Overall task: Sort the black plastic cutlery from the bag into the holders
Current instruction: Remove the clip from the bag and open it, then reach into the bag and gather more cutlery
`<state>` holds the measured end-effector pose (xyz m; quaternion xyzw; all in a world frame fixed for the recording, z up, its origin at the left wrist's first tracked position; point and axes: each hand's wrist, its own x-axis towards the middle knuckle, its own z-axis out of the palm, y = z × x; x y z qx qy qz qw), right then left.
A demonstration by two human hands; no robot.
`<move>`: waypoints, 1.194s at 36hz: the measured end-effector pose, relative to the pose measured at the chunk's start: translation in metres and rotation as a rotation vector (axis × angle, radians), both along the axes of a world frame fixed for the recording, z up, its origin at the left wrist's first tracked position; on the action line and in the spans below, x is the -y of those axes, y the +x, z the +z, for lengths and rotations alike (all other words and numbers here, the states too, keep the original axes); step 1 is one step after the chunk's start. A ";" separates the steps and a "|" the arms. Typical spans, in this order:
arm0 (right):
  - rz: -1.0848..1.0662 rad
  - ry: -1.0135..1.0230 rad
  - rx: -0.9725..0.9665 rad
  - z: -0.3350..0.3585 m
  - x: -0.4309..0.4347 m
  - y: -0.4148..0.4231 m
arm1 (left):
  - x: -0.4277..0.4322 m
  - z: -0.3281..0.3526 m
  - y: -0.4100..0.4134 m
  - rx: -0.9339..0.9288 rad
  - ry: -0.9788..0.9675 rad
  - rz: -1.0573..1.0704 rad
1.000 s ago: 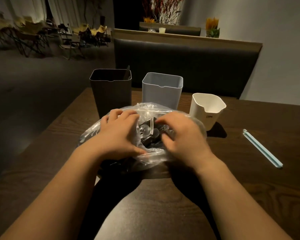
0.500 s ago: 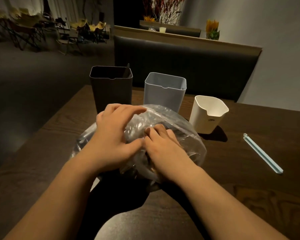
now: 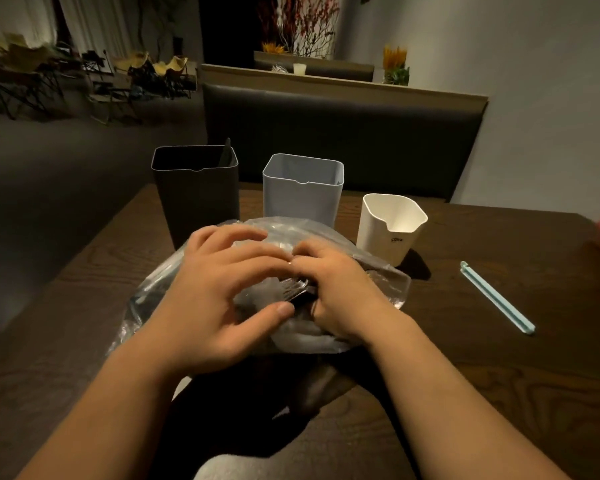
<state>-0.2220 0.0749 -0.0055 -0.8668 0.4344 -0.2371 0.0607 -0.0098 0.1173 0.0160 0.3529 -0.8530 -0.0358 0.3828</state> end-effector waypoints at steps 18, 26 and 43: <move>-0.130 0.258 0.349 0.025 0.001 -0.034 | 0.001 -0.005 -0.011 -0.155 -0.024 0.147; -0.150 0.291 0.554 0.015 0.004 -0.029 | 0.003 -0.009 -0.018 -0.149 -0.042 0.179; -0.433 0.643 1.250 0.012 0.000 -0.025 | -0.028 -0.002 -0.080 -0.130 -0.401 -0.135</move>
